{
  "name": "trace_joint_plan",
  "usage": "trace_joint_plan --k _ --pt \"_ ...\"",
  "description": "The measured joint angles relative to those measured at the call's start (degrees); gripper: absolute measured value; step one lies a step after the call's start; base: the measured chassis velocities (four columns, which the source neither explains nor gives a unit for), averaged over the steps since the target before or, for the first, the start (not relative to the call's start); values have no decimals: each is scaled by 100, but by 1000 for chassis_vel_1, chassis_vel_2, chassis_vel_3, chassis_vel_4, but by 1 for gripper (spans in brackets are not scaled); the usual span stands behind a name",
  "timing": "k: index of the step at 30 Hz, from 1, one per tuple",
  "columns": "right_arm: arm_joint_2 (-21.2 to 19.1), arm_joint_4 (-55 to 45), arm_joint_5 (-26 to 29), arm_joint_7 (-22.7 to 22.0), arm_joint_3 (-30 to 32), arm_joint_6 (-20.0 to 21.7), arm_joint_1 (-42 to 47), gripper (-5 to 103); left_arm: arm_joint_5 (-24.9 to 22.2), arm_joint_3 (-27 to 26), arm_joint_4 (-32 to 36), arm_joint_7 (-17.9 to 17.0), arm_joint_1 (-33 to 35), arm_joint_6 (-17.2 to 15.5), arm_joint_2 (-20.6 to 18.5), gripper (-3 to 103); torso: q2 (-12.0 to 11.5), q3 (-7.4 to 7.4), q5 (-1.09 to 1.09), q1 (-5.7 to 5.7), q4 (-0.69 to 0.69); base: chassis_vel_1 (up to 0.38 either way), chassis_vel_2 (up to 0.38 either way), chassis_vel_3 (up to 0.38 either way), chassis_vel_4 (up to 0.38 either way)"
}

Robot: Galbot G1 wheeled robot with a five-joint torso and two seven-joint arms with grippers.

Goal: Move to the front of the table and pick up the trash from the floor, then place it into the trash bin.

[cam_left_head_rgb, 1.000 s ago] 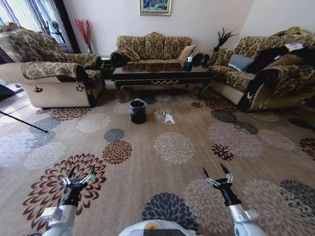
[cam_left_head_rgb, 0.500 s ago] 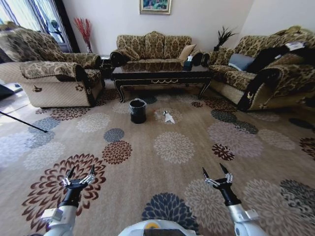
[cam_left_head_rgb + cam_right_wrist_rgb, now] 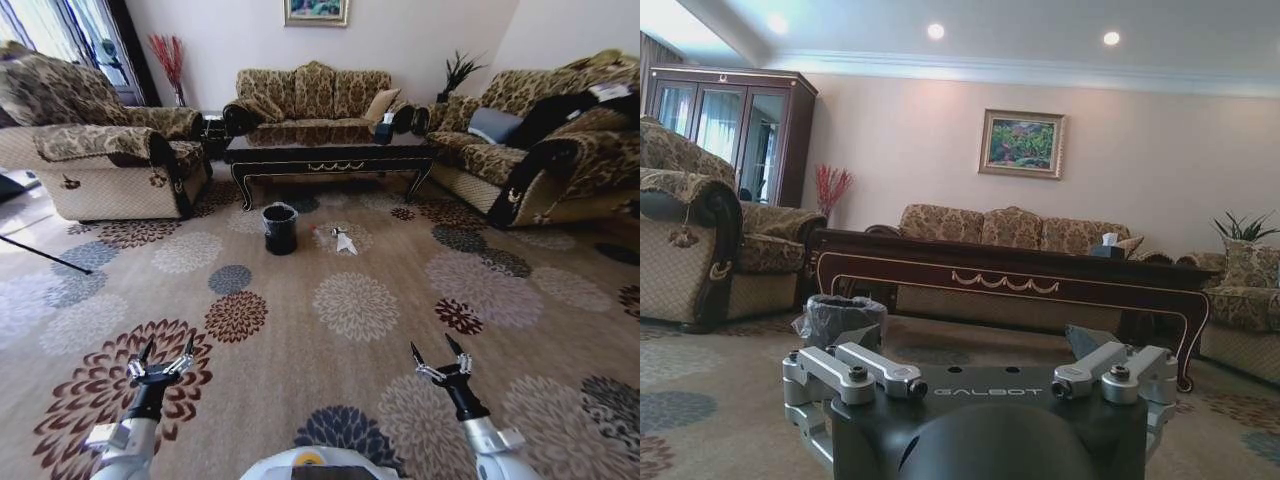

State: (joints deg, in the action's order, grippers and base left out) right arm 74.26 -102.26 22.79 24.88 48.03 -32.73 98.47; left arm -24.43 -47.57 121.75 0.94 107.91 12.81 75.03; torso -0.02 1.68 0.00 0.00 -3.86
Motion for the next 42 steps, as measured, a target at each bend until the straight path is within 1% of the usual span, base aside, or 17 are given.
trace_joint_plan --k 14,42 --pt "-2 30 -41 15 -5 -3 0 100 -4 8 -48 -1 -18 6 7 100 0 5 0 0 0 -84 93 84 -91" --pt "-5 20 -48 74 -25 -26 20 100 20 70 -84 -41 -138 -35 -28 100 0 9 1 0 1 -141 146 147 -138"
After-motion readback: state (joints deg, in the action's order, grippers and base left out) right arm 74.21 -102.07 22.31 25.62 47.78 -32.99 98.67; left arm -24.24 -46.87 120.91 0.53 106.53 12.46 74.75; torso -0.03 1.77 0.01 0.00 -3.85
